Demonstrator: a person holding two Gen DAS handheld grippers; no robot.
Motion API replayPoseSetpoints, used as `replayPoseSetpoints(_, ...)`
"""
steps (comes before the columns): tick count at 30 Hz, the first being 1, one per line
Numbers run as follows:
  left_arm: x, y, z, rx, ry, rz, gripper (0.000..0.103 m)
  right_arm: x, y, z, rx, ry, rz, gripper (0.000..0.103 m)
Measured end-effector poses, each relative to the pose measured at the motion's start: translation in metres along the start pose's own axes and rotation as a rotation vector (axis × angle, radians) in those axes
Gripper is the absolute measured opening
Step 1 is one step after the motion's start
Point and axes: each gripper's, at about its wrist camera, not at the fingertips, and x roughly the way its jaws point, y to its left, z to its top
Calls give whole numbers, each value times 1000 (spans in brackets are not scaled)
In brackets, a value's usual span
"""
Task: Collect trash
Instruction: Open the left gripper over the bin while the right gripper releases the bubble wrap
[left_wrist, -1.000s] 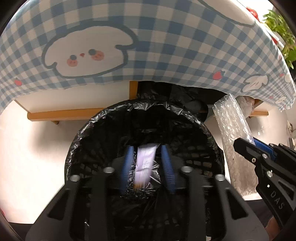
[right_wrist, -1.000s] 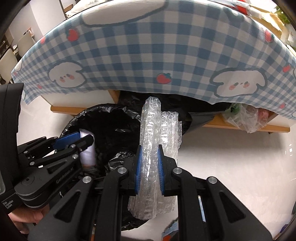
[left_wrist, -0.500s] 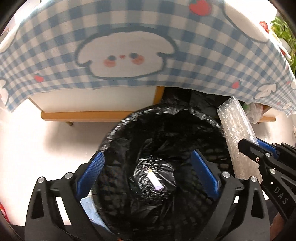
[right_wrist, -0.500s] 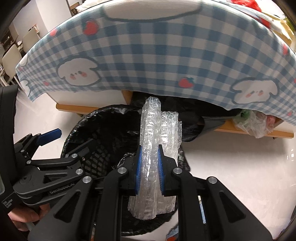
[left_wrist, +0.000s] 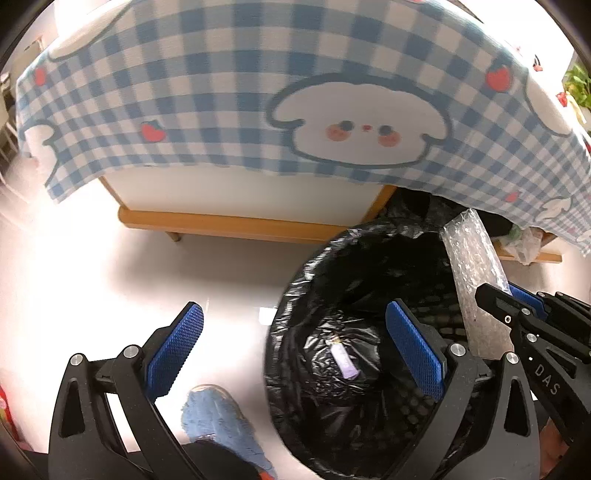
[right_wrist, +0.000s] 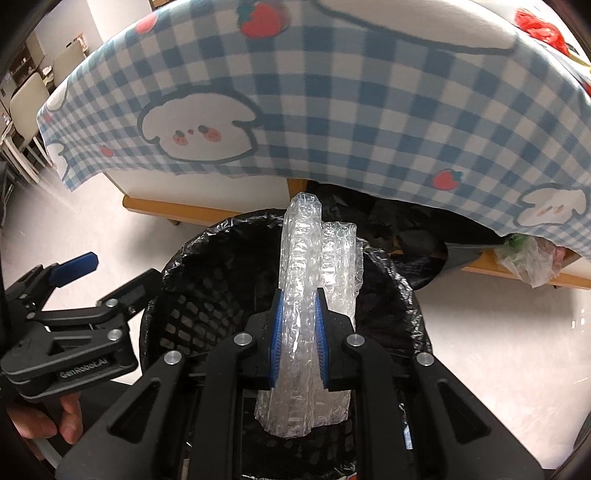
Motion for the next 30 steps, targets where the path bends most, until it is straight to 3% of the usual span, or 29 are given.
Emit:
replayPoseSetpoints(5,-1,11,-1,-6,4,-7,97,9,9,1,-12,13,3,17)
replayPoseSetpoints(8,-2,15,-1,-4,11,-12,97,13,12,2,-16,21,3,22)
replayPoseSetpoints(11,-3,19,0,-11,12,-17,97,14,14,2,-15,17,-8,32)
replayPoseSetpoints(13,-5,19,0,-3,7,-14,97,13,13,2,-9,7,-16,50)
replayPoseSetpoints(19,-10,16,4,11,11,-3,97,8,7,3,4,-14,-47,77)
replayPoseSetpoints(24,-12,16,4,2,12,4,97,1,-2,2,33,-45,-66,91)
replayPoseSetpoints(30,-17,11,1,17,0,-2,97,-14,-14,2,68,-77,-99,95)
